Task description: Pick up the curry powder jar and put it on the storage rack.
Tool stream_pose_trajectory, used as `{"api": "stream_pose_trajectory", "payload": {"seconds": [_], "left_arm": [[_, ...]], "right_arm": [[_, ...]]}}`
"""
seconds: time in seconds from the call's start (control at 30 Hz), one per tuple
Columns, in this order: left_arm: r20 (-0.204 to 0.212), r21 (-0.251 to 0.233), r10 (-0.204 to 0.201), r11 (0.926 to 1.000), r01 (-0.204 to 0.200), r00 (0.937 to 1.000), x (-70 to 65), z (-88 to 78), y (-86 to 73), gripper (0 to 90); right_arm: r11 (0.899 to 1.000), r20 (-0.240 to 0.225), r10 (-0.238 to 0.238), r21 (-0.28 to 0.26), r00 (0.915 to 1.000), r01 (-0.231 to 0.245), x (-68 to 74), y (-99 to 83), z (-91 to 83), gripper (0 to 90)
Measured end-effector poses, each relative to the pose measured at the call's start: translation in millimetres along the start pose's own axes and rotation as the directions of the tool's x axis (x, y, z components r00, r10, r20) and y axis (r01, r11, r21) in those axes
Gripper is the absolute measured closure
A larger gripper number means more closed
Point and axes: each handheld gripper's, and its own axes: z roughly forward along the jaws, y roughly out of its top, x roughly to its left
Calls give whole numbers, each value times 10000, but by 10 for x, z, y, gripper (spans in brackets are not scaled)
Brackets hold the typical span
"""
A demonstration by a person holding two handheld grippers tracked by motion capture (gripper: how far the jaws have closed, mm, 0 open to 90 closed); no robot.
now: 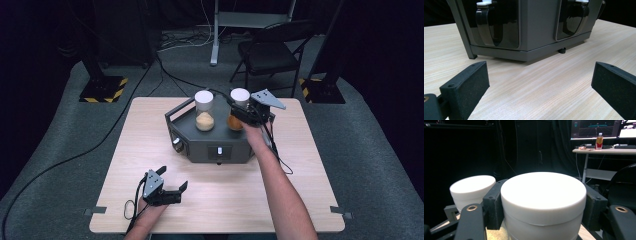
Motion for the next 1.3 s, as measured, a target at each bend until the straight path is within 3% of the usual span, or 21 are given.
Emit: {"api": "stream_pose_trajectory", "payload": {"seconds": [0.4, 1.17, 1.23, 1.3], "left_arm": [[54, -6, -9, 10000, 9, 10000, 11, -2, 1, 14], [48, -21, -19, 10000, 19, 10000, 11, -5, 0, 14], [37, -28, -21, 10000, 21, 10000, 11, -6, 0, 14], [34, -32, -30, 10000, 30, 10000, 11, -6, -1, 14]], "right_arm": [[9990, 241, -119, 432, 9996, 108, 83, -59, 158, 322], [9978, 405, -29, 657, 9992, 3, 113, -53, 160, 314], [9972, 466, 132, 731, 9988, -166, 116, -38, 170, 273], [9959, 621, 272, 842, 9977, -324, 128, -27, 183, 166]]}}
